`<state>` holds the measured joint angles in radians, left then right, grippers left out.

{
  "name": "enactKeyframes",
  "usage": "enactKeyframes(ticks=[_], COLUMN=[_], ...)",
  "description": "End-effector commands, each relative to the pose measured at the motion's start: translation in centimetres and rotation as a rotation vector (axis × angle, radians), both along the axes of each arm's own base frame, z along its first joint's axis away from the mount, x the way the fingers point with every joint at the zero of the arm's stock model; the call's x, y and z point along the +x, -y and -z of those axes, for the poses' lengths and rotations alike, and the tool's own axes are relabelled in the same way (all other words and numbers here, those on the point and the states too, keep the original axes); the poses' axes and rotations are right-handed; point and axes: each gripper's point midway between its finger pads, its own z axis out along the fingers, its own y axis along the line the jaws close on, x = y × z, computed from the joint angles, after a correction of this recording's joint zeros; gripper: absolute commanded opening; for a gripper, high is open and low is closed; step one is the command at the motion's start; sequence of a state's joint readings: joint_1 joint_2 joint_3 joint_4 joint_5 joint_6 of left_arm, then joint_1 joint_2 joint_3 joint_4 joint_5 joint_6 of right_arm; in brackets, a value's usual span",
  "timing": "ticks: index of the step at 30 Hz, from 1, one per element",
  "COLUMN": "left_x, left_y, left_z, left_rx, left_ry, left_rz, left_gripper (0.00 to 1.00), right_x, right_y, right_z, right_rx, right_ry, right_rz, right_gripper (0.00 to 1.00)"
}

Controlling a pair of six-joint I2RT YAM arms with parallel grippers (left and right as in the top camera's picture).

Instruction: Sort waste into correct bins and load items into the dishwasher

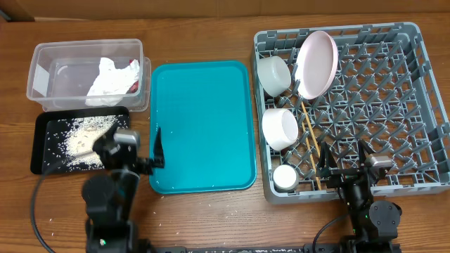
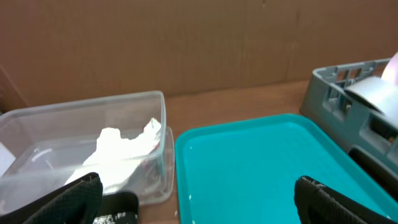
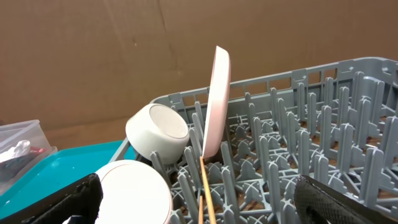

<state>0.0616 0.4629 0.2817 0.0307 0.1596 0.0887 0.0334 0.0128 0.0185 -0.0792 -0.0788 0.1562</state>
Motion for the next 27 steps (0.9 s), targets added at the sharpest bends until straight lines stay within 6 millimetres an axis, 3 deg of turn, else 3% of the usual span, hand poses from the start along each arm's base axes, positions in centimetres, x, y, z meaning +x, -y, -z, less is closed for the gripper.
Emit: enactKeyframes(ticks=[1, 12, 27], left_x=[-1.2, -3.1, -3.2], left_y=[-0.4, 0.6, 0.6], left_z=[1.3, 5.9, 5.2], left_rx=[0.033, 0.056, 0.061], left_ry=[0.048, 0.055, 0.085], left_rz=[-0.044, 0.008, 0.008], left_gripper=[1.0, 1.0, 1.0], right_x=[0.0, 0.0, 0.0], right_y=[-0.1, -0.1, -0.1], right_z=[0.2, 0.2, 0.2], right_rx=[-0.004, -0.004, -0.004], right_ry=[0.004, 0.004, 0.004], right_rz=[-0.005, -0.005, -0.005], right_gripper=[1.0, 1.0, 1.0])
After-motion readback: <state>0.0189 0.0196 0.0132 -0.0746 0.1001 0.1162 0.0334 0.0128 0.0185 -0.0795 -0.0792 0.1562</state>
